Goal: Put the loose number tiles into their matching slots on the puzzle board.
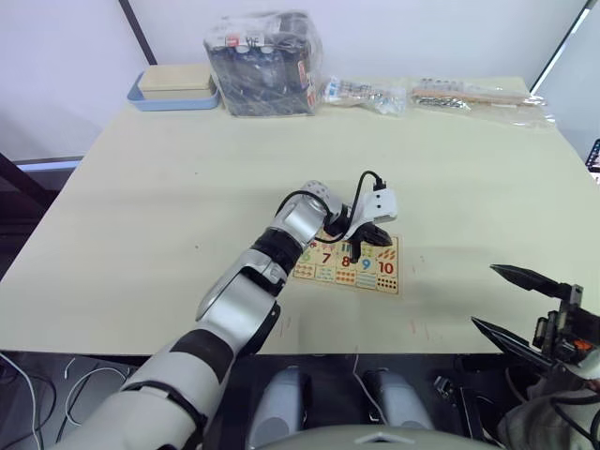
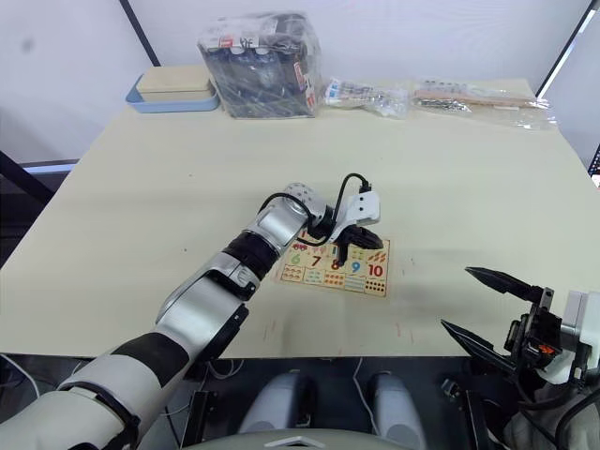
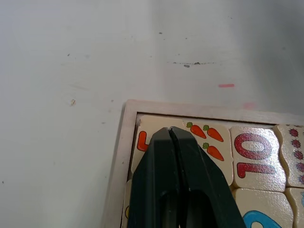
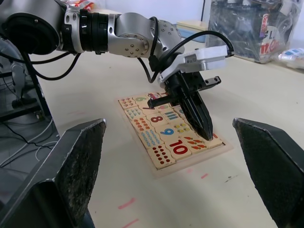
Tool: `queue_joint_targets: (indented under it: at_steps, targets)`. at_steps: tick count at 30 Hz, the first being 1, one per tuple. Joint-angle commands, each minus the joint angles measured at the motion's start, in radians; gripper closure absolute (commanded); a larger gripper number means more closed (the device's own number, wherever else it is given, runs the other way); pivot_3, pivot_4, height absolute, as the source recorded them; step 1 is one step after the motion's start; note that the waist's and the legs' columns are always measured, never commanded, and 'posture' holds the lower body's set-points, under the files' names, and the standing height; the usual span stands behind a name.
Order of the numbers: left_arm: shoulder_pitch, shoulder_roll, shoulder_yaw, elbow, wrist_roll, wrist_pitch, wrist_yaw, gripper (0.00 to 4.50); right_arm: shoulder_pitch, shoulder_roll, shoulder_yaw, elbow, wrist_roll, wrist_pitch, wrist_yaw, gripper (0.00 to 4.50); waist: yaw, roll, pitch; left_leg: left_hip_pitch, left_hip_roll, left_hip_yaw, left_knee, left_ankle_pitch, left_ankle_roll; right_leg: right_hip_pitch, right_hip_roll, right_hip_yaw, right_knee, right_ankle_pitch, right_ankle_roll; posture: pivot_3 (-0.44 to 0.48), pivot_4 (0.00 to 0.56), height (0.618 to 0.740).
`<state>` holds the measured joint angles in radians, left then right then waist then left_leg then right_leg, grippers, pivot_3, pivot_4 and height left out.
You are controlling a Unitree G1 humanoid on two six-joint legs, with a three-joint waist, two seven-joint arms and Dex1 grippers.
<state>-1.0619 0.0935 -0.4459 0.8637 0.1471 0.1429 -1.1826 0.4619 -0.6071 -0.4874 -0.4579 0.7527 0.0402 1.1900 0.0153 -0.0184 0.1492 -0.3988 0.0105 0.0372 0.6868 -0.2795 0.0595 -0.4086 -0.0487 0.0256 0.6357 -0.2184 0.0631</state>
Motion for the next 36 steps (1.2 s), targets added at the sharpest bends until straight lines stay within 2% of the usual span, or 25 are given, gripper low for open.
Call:
queue_joint_targets:
  at_steps: [1, 5, 10, 14, 18, 22, 25, 28, 31, 36]
  targets:
    - [0.01, -0.001, 0.002, 0.005, 0.009, 0.011, 0.002, 4.47, -0.002, -0.015, -0.025, -0.027, 0.02, 0.001, -0.002, 0.0, 0.0, 0.0, 0.0, 0.0, 0.0, 0.0, 0.0, 0.0, 0.0, 0.0, 0.0, 0.0, 0.0, 0.0, 0.0, 0.0, 0.15, 0.74]
    - [0.013, 0.009, 0.122, -0.124, -0.114, 0.111, -0.014, 4.47, -0.011, -0.021, -0.02, -0.028, 0.023, 0.006, -0.007, 0.0, -0.001, 0.0, 0.0, 0.0, 0.0, 0.0, 0.0, 0.0, 0.0, 0.0, 0.0, 0.0, 0.0, 0.0, 0.0, 0.0, 0.15, 0.74]
    - [0.101, 0.09, 0.233, -0.448, -0.242, 0.332, 0.0, 4.47, -0.054, -0.03, -0.001, -0.03, 0.035, 0.057, -0.054, 0.0, -0.005, 0.001, 0.0, 0.0, 0.004, 0.0, 0.0, 0.0, 0.0, -0.001, 0.0, 0.0, 0.001, 0.0, 0.0, 0.0, 0.15, 0.74]
    - [0.229, 0.176, 0.397, -0.794, -0.351, 0.583, 0.141, 4.47, -0.175, -0.057, 0.052, -0.027, 0.024, 0.141, -0.145, 0.0, -0.015, 0.001, 0.0, 0.001, 0.006, 0.001, 0.0, 0.0, 0.0, -0.001, 0.0, 0.001, 0.003, 0.0, 0.0, 0.0, 0.15, 0.74]
    - [0.342, 0.181, 0.523, -1.035, -0.424, 0.7, 0.304, 4.47, -0.3, -0.089, 0.109, -0.004, 0.005, 0.207, -0.196, 0.0, -0.009, 0.002, 0.0, 0.001, 0.006, 0.0, 0.0, 0.0, -0.001, -0.001, -0.001, -0.001, 0.004, 0.0, -0.001, 0.0, 0.15, 0.74]
    - [0.466, 0.167, 0.624, -1.224, -0.497, 0.743, 0.429, 4.47, -0.426, -0.121, 0.174, 0.043, 0.019, 0.299, -0.21, 0.0, 0.003, 0.001, 0.0, 0.001, 0.005, 0.0, 0.0, 0.001, -0.001, 0.0, -0.003, -0.001, 0.004, 0.0, 0.0, 0.0, 0.15, 0.74]
    - [0.536, 0.179, 0.643, -1.298, -0.525, 0.743, 0.484, 4.47, -0.481, -0.129, 0.192, 0.078, 0.023, 0.33, -0.197, 0.0, 0.003, 0.001, 0.0, 0.001, 0.004, -0.001, 0.0, 0.001, -0.002, 0.0, -0.003, -0.003, 0.004, 0.0, 0.0, 0.0, 0.15, 0.74]
    - [0.646, 0.225, 0.685, -1.374, -0.563, 0.755, 0.505, 4.47, -0.529, -0.136, 0.227, 0.116, 0.01, 0.339, -0.152, 0.0, -0.002, 0.001, 0.0, 0.001, 0.003, -0.002, 0.0, 0.001, -0.002, 0.0, -0.004, -0.002, 0.004, 0.0, 0.0, 0.0, 0.15, 0.74]
    - [0.83, 0.282, 0.749, -1.484, -0.6, 0.742, 0.5, 4.47, -0.545, -0.134, 0.243, 0.176, -0.028, 0.297, -0.1, 0.0, -0.012, 0.001, 0.0, 0.002, 0.004, -0.001, -0.001, 0.001, -0.002, 0.0, -0.004, -0.002, 0.004, 0.0, -0.001, 0.0, 0.15, 0.74]
    - [1.011, 0.321, 0.825, -1.536, -0.689, 0.675, 0.473, 4.47, -0.496, -0.153, 0.223, 0.203, -0.036, 0.287, -0.031, 0.0, 0.005, 0.0, 0.0, 0.002, 0.004, -0.002, -0.002, 0.001, -0.002, 0.0, -0.005, -0.004, 0.003, -0.002, -0.005, 0.0, 0.15, 0.74]
